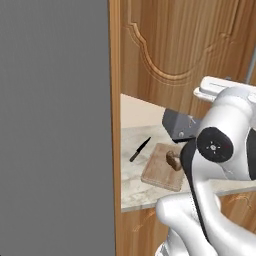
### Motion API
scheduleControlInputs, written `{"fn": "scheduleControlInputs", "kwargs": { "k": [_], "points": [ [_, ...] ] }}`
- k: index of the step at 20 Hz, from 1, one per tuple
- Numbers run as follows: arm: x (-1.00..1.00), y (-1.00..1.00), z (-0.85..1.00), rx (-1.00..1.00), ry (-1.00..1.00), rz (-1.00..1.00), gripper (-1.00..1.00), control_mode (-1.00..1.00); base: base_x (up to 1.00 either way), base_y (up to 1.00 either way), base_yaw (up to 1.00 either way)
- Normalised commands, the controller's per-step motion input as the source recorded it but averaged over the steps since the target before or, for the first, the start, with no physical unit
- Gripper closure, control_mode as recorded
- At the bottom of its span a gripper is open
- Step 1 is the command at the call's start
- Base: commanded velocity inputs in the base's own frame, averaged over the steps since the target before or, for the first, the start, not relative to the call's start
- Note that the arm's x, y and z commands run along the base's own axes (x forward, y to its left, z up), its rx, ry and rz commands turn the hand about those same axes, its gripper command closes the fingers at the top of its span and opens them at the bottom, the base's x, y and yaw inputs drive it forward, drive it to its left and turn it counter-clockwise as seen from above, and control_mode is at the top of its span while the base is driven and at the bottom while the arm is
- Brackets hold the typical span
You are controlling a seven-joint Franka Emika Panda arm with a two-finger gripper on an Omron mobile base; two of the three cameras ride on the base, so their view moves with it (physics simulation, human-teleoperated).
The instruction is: Pick the bread, place it on the cutting board, pick the jam, place it on the counter, and close the cabinet.
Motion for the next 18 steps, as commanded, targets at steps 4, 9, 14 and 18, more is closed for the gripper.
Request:
{"fn": "scheduleControlInputs", "kwargs": {
  "k": [4, 9, 14, 18],
  "points": [
    [0.56, -0.13, -0.04, 0.00, 0.05, 0.13, -1.00, -1.00, 0.00, 0.00, 0.00],
    [0.56, -0.16, -0.03, 0.00, 0.02, 0.11, -1.00, -1.00, 0.00, 0.00, 0.00],
    [0.56, -0.17, -0.01, 0.00, 0.01, 0.11, -1.00, -1.00, 0.00, 0.00, 0.00],
    [0.52, -0.22, 0.00, 0.00, 0.00, 0.10, -1.00, -1.00, 0.00, 0.00, 0.00]
  ]
}}
